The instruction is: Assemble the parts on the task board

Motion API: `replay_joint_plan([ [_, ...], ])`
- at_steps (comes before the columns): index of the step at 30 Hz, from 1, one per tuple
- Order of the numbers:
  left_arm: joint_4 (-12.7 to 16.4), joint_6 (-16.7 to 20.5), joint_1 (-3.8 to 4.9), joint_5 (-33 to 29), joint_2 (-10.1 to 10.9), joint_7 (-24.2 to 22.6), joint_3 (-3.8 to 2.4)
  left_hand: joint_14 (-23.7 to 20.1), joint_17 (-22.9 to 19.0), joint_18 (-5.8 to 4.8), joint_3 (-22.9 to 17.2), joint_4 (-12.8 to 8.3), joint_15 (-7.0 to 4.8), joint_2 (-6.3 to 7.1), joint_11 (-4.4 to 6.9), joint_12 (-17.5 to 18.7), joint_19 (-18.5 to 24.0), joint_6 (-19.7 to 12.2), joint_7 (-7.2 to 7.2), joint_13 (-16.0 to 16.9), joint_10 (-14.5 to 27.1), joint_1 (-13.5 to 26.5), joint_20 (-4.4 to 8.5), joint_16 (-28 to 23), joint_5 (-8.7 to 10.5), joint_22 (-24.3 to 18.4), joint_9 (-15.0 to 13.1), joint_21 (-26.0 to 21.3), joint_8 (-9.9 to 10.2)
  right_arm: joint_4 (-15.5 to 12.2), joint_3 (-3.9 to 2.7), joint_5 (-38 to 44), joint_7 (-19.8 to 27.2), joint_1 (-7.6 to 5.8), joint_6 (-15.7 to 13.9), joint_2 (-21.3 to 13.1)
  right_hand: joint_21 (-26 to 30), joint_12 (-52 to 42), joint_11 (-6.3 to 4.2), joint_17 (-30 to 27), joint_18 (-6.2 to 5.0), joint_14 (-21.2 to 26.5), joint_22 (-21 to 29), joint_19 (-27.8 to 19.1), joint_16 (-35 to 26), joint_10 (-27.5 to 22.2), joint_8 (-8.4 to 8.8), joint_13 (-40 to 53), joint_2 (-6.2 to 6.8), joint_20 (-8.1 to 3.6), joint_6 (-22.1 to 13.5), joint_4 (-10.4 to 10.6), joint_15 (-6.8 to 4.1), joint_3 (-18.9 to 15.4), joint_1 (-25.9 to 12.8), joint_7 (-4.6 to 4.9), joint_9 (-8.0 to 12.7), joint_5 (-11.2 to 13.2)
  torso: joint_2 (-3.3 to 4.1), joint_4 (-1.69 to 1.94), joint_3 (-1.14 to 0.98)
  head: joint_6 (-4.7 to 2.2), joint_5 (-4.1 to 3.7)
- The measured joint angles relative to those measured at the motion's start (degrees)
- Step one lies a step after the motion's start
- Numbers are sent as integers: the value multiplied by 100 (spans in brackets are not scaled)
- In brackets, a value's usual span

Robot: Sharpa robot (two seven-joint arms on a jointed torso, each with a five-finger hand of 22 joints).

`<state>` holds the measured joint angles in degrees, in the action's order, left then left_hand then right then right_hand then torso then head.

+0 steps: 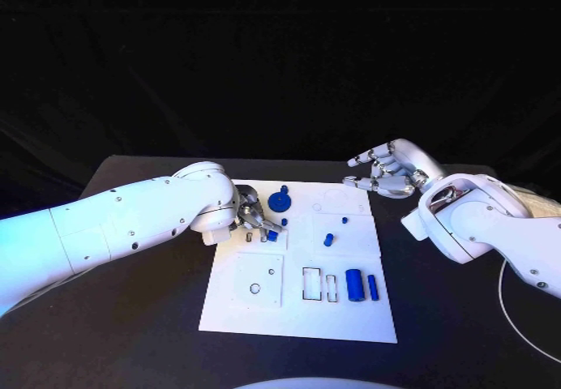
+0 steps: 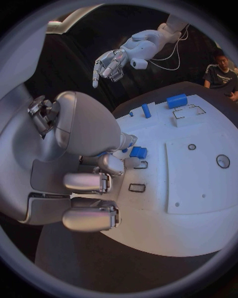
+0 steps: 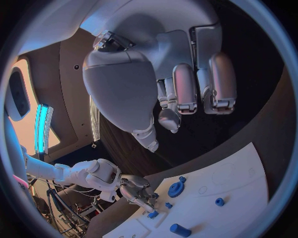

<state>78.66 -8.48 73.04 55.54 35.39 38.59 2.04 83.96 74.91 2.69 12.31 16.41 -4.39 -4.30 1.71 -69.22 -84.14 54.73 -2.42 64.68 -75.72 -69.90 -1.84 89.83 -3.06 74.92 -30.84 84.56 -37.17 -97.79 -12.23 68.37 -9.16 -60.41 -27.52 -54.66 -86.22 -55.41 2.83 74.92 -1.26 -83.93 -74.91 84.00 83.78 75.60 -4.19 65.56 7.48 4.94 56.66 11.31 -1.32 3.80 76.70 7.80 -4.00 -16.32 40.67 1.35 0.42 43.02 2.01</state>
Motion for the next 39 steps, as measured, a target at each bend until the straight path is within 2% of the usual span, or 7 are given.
replay_joint_plan([
  [10, 36, 47, 0, 6, 36, -5, -1, 0, 0, 0, 0, 0, 0, 9, 4, -24, 0, -20, 20, 8, -4, -36, 0, 0, 0, 0, -30, 20, -28, 27, 2, 10, -11, 6, 59, 30, 0, 0, 0, -1, 0, 0, 0, 0, 0, 0, 0, 0, -32, 0, 39, 11, 0, -17, 32, 3, 0, 71, 0, 0, 1, -11, -1],
  [15, 148, 244, 0, -107, 209, -51, -3, 0, 0, 1, 0, 0, 0, 9, -30, 185, 0, -138, -11, -243, 119, -37, 0, 0, 0, -1, -60, -114, -27, 95, 34, 61, 41, 6, 177, 139, 0, 0, -29, -1, 0, 0, 0, 0, 0, -29, -24, -32, -178, 0, 115, -235, 0, 185, 530, 1, -8, 249, 2, 0, 2, -43, 7],
  [18, 274, 523, 0, -373, 409, -186, -3, -2, 4, 1, 0, 0, 11, -47, -117, 905, 118, -390, -115, -1022, 666, -212, -23, 0, -12, -27, -19, -426, 169, 153, 86, 183, 102, 8, 296, 250, 0, 35, -29, -1, 0, 0, -4, 0, 0, -29, -44, -59, -214, 0, 207, -365, 0, 286, 711, -1, -8, 363, 2, 5, 6, -54, -2],
  [22, 484, 985, 0, -945, 693, -551, -3, 12, 4, 157, -39, -39, 134, -87, -268, 1836, 513, -604, -297, -1998, 1350, -529, -137, -301, -177, -618, 160, -987, 455, 235, 155, 472, 200, 10, 509, 431, 0, 73, -41, -1, 0, 0, -4, 0, 0, -83, -44, -87, -233, 0, 293, -504, 0, 426, 860, -20, -7, 470, 5, 18, 13, -60, -14],
  [23, 541, 1095, 0, -1100, 759, -657, -2, -3, 4, 266, -56, -53, 177, -101, -305, 1977, 694, -646, -340, -2137, 1455, -625, -175, -508, -187, -929, 219, -1247, 530, 253, 170, 551, 224, 10, 560, 476, 0, 73, -41, -1, 0, 0, -4, 0, 0, -83, -44, -94, -226, 0, 301, -525, 0, 446, 893, -13, -7, 470, 5, 22, 14, -60, -16],
  [29, 882, 1759, -4, -2092, 1149, -1351, 10, -10, 4, 361, -187, -88, 216, -142, -380, 2185, 1055, -696, -389, -2407, 1549, -945, -250, -950, -188, -1612, 378, -1868, 660, 446, 323, 1137, 356, 6, 864, 822, 0, 64, -62, -2, 0, 0, -4, 0, 0, -123, -44, -86, -226, -44, 387, -607, -44, 598, 984, -76, -3, 554, 13, 60, 37, -60, -31],
  [39, 1284, 2629, -17, -3526, 1613, -2458, 60, 10, 3, 449, -317, -141, 237, -135, -386, 2315, 1229, -716, -410, -2659, 1596, -1190, -268, -1217, -211, -2082, 504, -2312, 694, 1042, 550, 2123, 499, -10, 1343, 1525, 0, -153, -156, 3, 1, -7, -3, -5, 0, -130, 34, 56, -206, -136, 310, -672, -160, 784, 1018, -169, 18, 647, 48, 136, 93, -60, -77],
])
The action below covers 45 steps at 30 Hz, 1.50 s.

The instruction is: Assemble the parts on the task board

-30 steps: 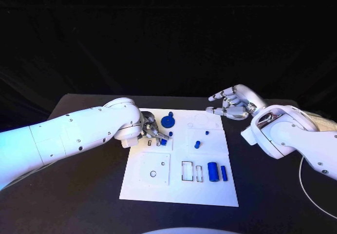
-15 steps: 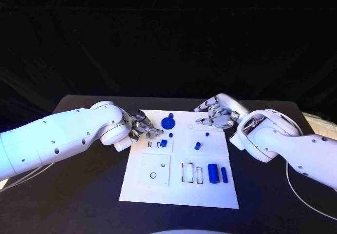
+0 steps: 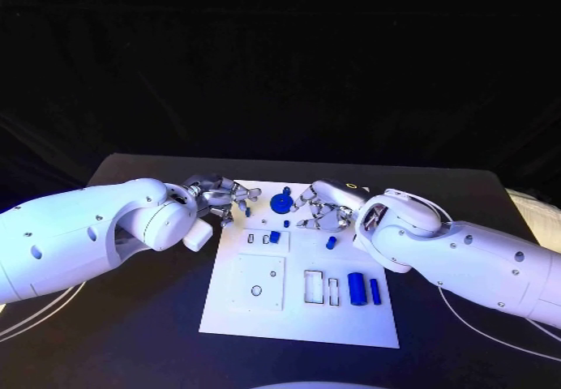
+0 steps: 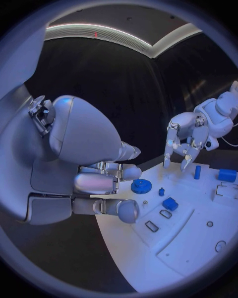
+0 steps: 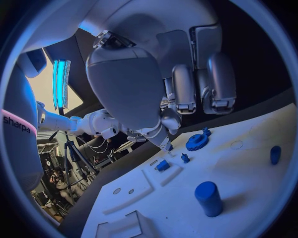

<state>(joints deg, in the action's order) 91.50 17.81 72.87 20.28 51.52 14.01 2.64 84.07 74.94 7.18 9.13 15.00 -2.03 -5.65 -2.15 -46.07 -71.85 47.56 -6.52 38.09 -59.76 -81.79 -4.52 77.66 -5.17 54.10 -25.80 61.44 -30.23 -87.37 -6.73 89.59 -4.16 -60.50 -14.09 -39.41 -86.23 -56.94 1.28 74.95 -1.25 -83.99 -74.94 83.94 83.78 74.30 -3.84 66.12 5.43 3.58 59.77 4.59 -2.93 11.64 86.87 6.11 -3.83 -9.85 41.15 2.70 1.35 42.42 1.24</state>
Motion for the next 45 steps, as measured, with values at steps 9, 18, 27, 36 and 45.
replay_joint_plan([
  [9, 234, 250, -18, -813, 207, -797, 39, -77, -55, 76, -209, -59, 58, -16, -36, 126, 158, -42, -42, -187, 79, -227, -17, -204, 0, -332, 86, -350, 33, 413, 132, 347, 75, -39, 333, 472, 0, -110, -42, -1, -1, 7, 1, 6, 23, -2, 0, 75, 57, -51, -94, -49, -50, 114, -54, -90, 6, 125, 50, 74, 57, -8, -61],
  [18, 297, 302, -25, -1362, 305, -1508, 49, -501, -837, 221, -242, 58, 151, 24, -133, 338, 678, -173, -135, -518, 256, -186, -103, -982, 0, -1354, 211, -1360, 100, 626, 186, 504, 135, -47, 568, 716, 0, -115, -103, -1, -1, 7, 1, 6, 23, 39, 22, 67, 110, -51, -256, -71, -69, 167, -107, -72, 14, 177, 94, 129, 103, -2, -92],
  [27, 276, 357, -28, -1571, 315, -1766, 53, -564, -979, 221, -258, 74, 173, 24, -152, 348, 697, -194, -154, -615, 274, -187, -123, -1093, 0, -1530, 255, -1518, 100, 670, 190, 605, 143, -66, 719, 756, 23, -115, -144, -2, -1, 8, 2, 6, 22, -1, 22, 47, 117, -92, -347, -132, -69, 260, -116, -125, 13, 198, 112, 146, 124, 18, -110],
  [36, 242, 453, -28, -1648, 321, -1815, 55, -564, -1014, 221, -274, 89, 173, 24, -152, 373, 696, -194, -154, -649, 275, -187, -123, -1110, 0, -1548, 269, -1564, 100, 653, 185, 652, 155, -80, 800, 742, 23, -141, -144, -3, -1, 6, 2, 6, 22, 0, 22, 79, 124, -91, -336, -149, -109, 343, -124, -155, 4, 234, 115, 146, 121, 45, -99],
  [45, 228, 496, -28, -1674, 322, -1818, 56, -575, -1041, 221, -300, 82, 162, 24, -152, 373, 696, -194, -154, -680, 274, -187, -123, -1137, 1, -1565, 285, -1585, 100, 633, 185, 663, 166, -81, 883, 729, 23, -373, -180, -3, 0, 17, 3, 6, 22, 70, -91, 234, 13, -133, 106, -125, -120, 464, -354, -120, -42, 279, 115, 143, 117, 69, -87],
])
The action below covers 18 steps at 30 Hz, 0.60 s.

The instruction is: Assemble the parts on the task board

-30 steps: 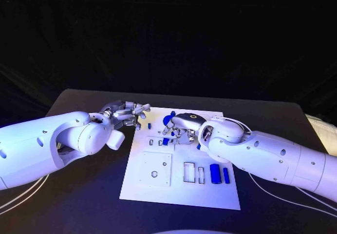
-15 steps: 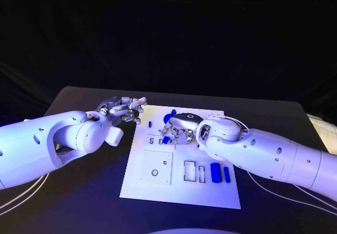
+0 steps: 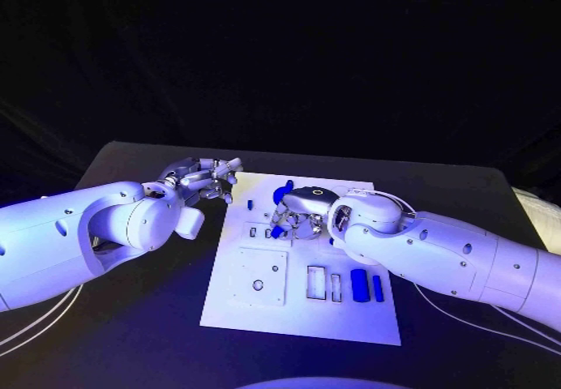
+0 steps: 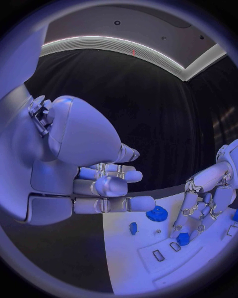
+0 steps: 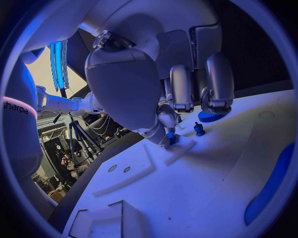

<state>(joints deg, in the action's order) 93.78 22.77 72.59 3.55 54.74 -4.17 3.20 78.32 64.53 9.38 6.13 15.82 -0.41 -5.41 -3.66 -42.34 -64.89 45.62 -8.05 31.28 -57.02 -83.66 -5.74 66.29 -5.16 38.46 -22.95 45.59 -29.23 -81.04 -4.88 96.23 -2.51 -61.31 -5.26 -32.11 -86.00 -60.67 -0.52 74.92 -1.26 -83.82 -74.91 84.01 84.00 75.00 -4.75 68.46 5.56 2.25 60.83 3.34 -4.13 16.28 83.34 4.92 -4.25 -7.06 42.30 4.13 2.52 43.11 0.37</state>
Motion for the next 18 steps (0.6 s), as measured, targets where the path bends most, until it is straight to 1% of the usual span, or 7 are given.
replay_joint_plan([
  [5, -3, 6, 0, -6, -3, 0, 0, -9, -14, -1, -24, -11, -9, 0, 0, 0, 0, 0, 0, -23, 0, 0, 0, 0, 0, -12, 9, -12, 0, 1, -5, 0, 0, -8, 67, -1, 0, -52, 61, 0, 0, -22, 0, 0, 23, 9, -9, 50, -24, 0, 105, 28, 22, 21, -190, 35, -9, 10, 0, 0, 0, 9, -7],
  [7, -3, 6, 0, -7, -5, 0, 0, -9, -14, 0, -24, -11, -9, 0, 0, 0, 0, 0, 0, -26, 0, 0, 0, 0, 0, -12, 9, -12, 0, 4, -6, -3, -4, -11, 93, -1, 0, -63, 60, 0, 0, -22, 0, -1, 23, 10, -10, 54, -16, 5, 147, 84, 22, 3, -271, 33, -13, -50, 1, 0, 0, 13, -13],
  [9, -4, 7, 0, -6, -6, 1, 1, -9, -24, -1, -24, -11, -9, 17, 0, 0, 0, 0, 0, -40, 0, -17, 0, 0, 0, -21, 17, -12, 0, 4, -7, -7, -9, -13, 116, -2, 0, -89, 60, 0, -1, -20, 0, -1, 33, 10, -10, 61, -4, 45, 162, 110, 24, -23, -349, 19, -7, -134, 1, 1, 1, 16, -16],
  [11, -7, 7, 0, -6, -7, 4, 1, -9, -24, -1, -24, -11, -9, 23, 0, 0, 0, 0, 0, -40, 0, -23, 0, -9, 0, -22, 17, -12, 0, 1, -7, -11, -16, -14, 138, -6, 0, -89, 60, 0, 0, 1, 1, -1, 45, 10, 2, 62, 52, 45, 174, 144, 45, -56, -409, 29, 6, -218, 2, 2, 3, 21, -16],
  [12, -9, 7, 0, -5, -7, 5, 1, -9, -24, -1, -24, -11, -9, 23, 0, 0, 0, 0, 0, -40, 0, -23, 0, -22, 0, -22, 17, -12, 0, -4, -7, -13, -19, -15, 143, -8, 0, -115, 70, 0, -1, -8, 0, -1, 45, 21, 24, 68, 46, 45, 190, 166, 54, -79, -471, 34, 13, -247, 2, 2, 3, 24, -17],
  [16, -16, 7, 0, -2, -8, 9, 1, -9, -24, -1, -24, -11, -9, 23, 0, 0, 0, 0, 0, -40, 0, -23, 0, -22, 0, -22, 17, -12, 0, -27, -7, -22, -34, -15, 151, -28, 0, -135, 80, -1, -1, -20, 1, -1, 72, 30, 58, 73, 179, 45, 211, 304, 66, -221, -714, 32, 21, -329, 2, 3, 3, 33, -17],
  [18, -20, 7, 0, 0, -8, 11, 1, -9, -35, -1, -40, 5, -9, 23, 0, 24, 0, 0, 0, -59, 0, -23, 0, -22, 0, -31, 28, -45, 0, -44, -5, -30, -47, -14, 150, -40, 0, -135, 121, -1, -1, -20, 1, -1, 72, 30, 86, 73, 254, 45, 180, 336, 66, -320, -789, 64, 25, -359, 2, 3, 3, 35, -18],
])
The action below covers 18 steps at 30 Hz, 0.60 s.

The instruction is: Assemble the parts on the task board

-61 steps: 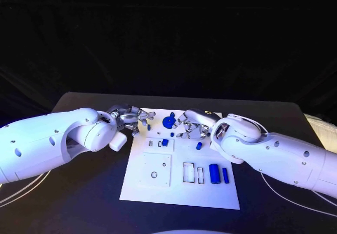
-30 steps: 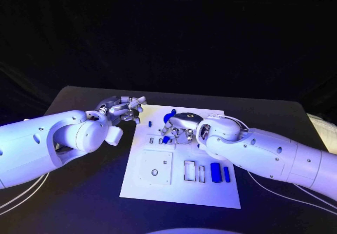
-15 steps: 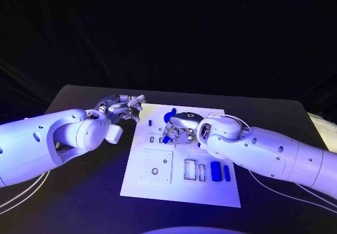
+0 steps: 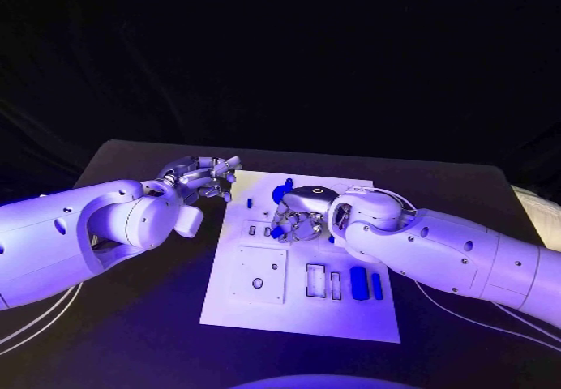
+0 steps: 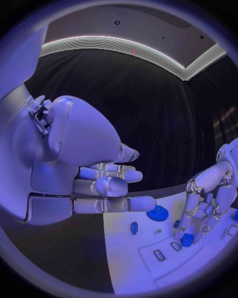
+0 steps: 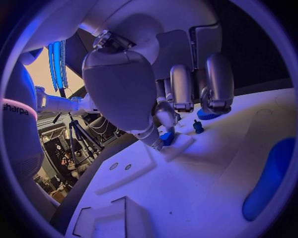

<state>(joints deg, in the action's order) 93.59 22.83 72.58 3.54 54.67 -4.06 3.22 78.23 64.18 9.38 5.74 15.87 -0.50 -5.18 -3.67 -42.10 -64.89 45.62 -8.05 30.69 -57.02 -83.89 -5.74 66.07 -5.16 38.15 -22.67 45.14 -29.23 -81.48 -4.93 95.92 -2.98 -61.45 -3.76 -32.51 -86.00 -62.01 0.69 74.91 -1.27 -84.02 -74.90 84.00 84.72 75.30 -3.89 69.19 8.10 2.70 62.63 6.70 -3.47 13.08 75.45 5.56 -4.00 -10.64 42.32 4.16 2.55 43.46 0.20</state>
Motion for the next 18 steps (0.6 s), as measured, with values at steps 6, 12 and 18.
replay_joint_plan([
  [6, -4, -1, 0, 1, 0, 9, 0, -2, -2, 0, 0, 0, 2, 0, 0, 0, 0, 0, 0, -4, 0, 0, 0, 0, 0, -1, 0, 0, 0, -72, 6, -18, -48, 12, -21, -48, 0, 0, 21, 0, 0, 0, 0, 0, 20, -20, 0, -10, 36, 41, -51, 3, 41, -107, -36, 46, 11, -23, 1, -1, 1, 3, 8],
  [12, -12, -8, -1, 2, -2, 29, 2, -20, -9, -1, 0, 0, 20, 0, 0, 0, 0, 0, 0, -17, 0, 0, 0, 0, 0, -8, 8, 0, 0, -135, 12, -20, -96, 39, -90, -88, 0, 0, 20, -1, 0, 0, -5, 0, 38, -20, -1, -10, 36, 41, -105, -14, 41, -154, -36, 55, 13, -66, 1, -7, 1, 1, 15],
  [18, -18, -14, -3, 2, -6, 55, 5, -19, -18, 0, 0, 0, 20, 0, 0, 0, 0, 0, 0, -27, 0, 0, 0, 0, 0, -8, 13, 0, 0, -216, 14, 3, -161, 64, -216, -128, 0, -34, 40, -1, 0, 0, -4, 0, 51, 1, -1, -2, 36, 41, -105, -29, 41, -170, -35, 55, 13, -80, 2, -5, 2, 6, 15],
])
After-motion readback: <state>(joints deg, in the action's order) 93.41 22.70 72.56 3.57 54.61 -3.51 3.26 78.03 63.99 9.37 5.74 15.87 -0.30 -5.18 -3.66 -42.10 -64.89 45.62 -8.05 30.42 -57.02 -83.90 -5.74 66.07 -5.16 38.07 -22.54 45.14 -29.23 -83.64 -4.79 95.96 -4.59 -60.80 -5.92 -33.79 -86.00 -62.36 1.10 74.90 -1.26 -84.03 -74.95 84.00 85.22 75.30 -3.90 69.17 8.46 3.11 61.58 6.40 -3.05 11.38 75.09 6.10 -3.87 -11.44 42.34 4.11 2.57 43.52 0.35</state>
